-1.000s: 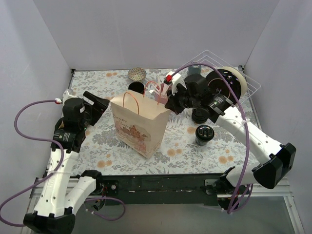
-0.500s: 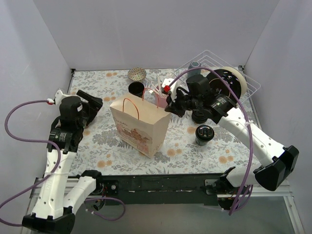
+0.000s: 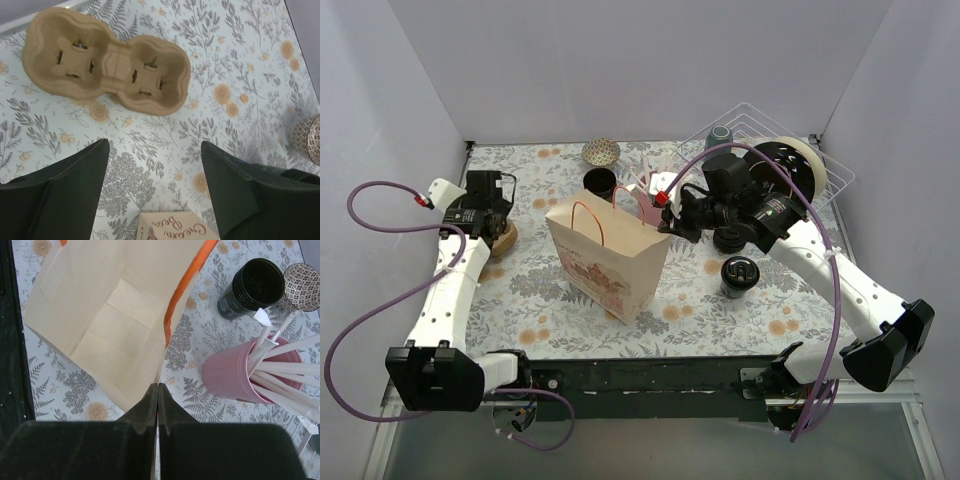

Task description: Pack the takeout coffee

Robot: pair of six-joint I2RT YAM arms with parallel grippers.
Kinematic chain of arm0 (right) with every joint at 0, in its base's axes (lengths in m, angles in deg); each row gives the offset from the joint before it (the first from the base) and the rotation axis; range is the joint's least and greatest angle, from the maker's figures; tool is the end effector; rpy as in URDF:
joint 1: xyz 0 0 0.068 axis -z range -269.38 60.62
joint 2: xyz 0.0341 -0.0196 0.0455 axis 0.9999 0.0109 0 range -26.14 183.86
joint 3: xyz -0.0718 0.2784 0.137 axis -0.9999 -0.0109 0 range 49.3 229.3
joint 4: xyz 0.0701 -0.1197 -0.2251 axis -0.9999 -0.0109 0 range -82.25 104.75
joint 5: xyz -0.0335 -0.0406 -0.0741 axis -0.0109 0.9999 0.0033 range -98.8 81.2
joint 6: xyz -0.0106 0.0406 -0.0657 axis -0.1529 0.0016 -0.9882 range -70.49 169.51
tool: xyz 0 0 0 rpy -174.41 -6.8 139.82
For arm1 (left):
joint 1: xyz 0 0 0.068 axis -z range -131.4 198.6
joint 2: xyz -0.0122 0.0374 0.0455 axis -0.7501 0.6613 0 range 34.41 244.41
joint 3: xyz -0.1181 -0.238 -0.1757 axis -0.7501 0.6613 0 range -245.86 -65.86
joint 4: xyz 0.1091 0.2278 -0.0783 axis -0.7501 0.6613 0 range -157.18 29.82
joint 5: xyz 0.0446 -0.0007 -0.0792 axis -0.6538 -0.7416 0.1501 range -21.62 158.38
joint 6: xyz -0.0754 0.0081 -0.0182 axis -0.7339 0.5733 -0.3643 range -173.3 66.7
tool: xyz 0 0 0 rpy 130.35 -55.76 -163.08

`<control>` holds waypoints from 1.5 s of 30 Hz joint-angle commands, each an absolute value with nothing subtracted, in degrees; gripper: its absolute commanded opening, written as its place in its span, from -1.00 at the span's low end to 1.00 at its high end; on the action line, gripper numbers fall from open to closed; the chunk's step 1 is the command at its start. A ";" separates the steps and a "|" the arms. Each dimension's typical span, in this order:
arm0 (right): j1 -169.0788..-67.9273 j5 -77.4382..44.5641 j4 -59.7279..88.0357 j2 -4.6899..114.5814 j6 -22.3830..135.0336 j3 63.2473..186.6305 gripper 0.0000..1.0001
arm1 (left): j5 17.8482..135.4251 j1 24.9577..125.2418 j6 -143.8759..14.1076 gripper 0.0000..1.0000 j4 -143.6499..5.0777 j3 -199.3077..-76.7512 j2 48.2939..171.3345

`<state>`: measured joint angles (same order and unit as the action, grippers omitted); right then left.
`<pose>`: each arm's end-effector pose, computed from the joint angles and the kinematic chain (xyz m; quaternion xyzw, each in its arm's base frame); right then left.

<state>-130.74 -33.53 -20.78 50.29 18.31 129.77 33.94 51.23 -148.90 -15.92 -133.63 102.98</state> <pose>0.2105 0.2224 0.4229 -0.5887 0.6250 0.2284 0.4589 0.2361 0.0268 0.3579 -0.7213 0.5522 -0.0514 0.4149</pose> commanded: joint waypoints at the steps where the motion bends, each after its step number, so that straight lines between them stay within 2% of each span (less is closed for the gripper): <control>1: -130.77 -35.60 -21.90 48.40 15.85 130.78 -0.97 | 28.76 45.64 -143.50 0.43 -19.44 -134.51 102.52; 3: -130.77 -35.69 -19.80 47.09 16.37 129.91 -0.97 | 27.68 43.51 -132.75 0.41 -26.81 -131.26 102.87; 5: -130.77 -35.78 -19.09 46.47 16.64 129.02 -0.97 | 33.54 41.66 -122.09 0.53 -38.71 -127.58 102.09; 7: -130.77 -35.95 -18.83 45.85 16.81 128.76 -0.97 | 37.95 38.87 -116.34 0.54 -43.00 -123.26 99.98; 9: -130.77 -36.74 -18.30 45.24 17.08 128.23 -0.97 | 41.13 36.22 -118.76 0.53 -42.14 -123.34 100.23; 11: -130.77 -37.10 -17.42 44.79 17.43 127.62 -0.97 | 38.68 34.54 -126.59 0.33 -37.77 -124.39 103.21; 12: -130.77 -37.53 -17.24 44.62 17.69 127.53 -0.97 | 38.76 34.36 -127.13 0.30 -36.70 -125.09 104.53; 20: -130.77 -37.80 -16.02 43.65 17.43 126.04 -0.97 | 47.10 34.10 -130.12 0.30 -37.66 -127.90 114.01; 23: -130.77 -37.80 -15.75 43.65 17.43 125.68 -0.97 | 43.60 34.01 -133.45 0.12 -32.75 -131.41 117.63; 26: -130.77 -37.89 -15.66 43.74 17.43 125.77 -0.97 | 41.05 34.01 -134.08 0.04 -31.33 -132.83 120.36; 35: -130.77 -37.45 -15.40 43.30 17.69 125.59 -0.97 | 42.36 32.34 -131.71 0.07 -31.23 -132.92 124.06; 45: -130.77 -37.10 -15.40 43.65 17.69 125.59 -0.97 | 46.75 31.64 -130.12 0.18 -33.34 -133.10 127.22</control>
<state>-130.74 -36.63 -16.74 44.71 17.59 125.53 44.80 31.83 -131.50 -32.40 -131.40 126.63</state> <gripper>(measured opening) 0.023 0.583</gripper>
